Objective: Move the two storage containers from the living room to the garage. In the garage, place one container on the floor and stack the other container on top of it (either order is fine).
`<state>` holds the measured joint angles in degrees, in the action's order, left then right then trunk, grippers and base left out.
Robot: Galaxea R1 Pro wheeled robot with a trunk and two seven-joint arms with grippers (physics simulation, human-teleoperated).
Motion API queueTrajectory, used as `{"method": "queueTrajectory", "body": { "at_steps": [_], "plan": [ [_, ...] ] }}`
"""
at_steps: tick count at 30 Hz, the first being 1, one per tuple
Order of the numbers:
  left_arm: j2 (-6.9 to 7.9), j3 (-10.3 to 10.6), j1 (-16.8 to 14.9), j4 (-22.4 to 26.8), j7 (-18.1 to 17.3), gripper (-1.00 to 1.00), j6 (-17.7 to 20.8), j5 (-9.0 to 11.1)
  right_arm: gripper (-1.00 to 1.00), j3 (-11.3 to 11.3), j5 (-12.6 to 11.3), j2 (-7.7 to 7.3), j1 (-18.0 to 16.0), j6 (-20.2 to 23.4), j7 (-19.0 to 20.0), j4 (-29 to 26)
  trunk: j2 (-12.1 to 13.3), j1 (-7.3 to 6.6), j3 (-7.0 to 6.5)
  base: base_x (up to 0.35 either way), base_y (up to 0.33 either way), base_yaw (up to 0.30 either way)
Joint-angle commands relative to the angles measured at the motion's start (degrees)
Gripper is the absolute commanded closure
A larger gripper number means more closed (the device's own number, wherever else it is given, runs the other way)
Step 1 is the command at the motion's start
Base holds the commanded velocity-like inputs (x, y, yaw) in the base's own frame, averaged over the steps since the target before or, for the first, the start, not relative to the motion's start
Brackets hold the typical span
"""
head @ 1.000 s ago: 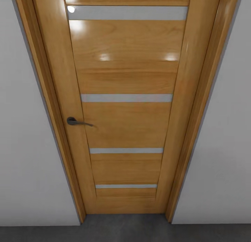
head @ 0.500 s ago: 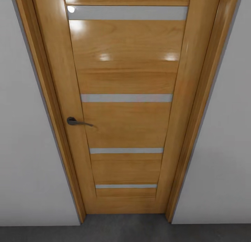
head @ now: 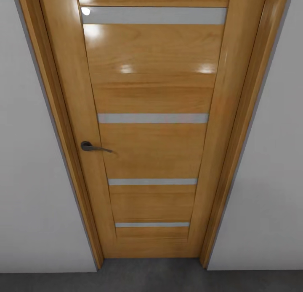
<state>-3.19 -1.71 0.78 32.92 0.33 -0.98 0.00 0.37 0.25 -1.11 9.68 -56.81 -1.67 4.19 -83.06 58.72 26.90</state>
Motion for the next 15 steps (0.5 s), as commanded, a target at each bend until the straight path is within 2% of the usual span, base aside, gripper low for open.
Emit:
{"method": "queueTrajectory", "body": {
  "at_steps": [1, 9, 15],
  "plan": [
    [-0.05, -0.09, 0.02, -0.27, 0.03, -1.00, -0.15, 0.03, -1.00, 0.07, 0.08, -0.01, -0.02, -0.17, -0.17, 0.05, -0.02, 0.00, 0.03, 0.000, 0.000, 0.000],
    [-0.22, 0.13, 0.03, -0.81, -0.04, -1.00, -0.51, 0.09, -1.00, 0.03, 0.09, -0.09, -0.05, -0.08, -0.24, 0.01, -0.02, 0.00, 0.03, 0.000, 0.000, 0.000],
    [-0.77, 0.42, 0.03, -0.72, -0.02, -1.00, -3.99, 0.13, -1.00, -0.01, 0.10, -0.12, -0.10, -0.06, -0.18, -0.03, -0.02, 0.00, 0.03, 0.000, 0.000, 0.000]
  ]
}}
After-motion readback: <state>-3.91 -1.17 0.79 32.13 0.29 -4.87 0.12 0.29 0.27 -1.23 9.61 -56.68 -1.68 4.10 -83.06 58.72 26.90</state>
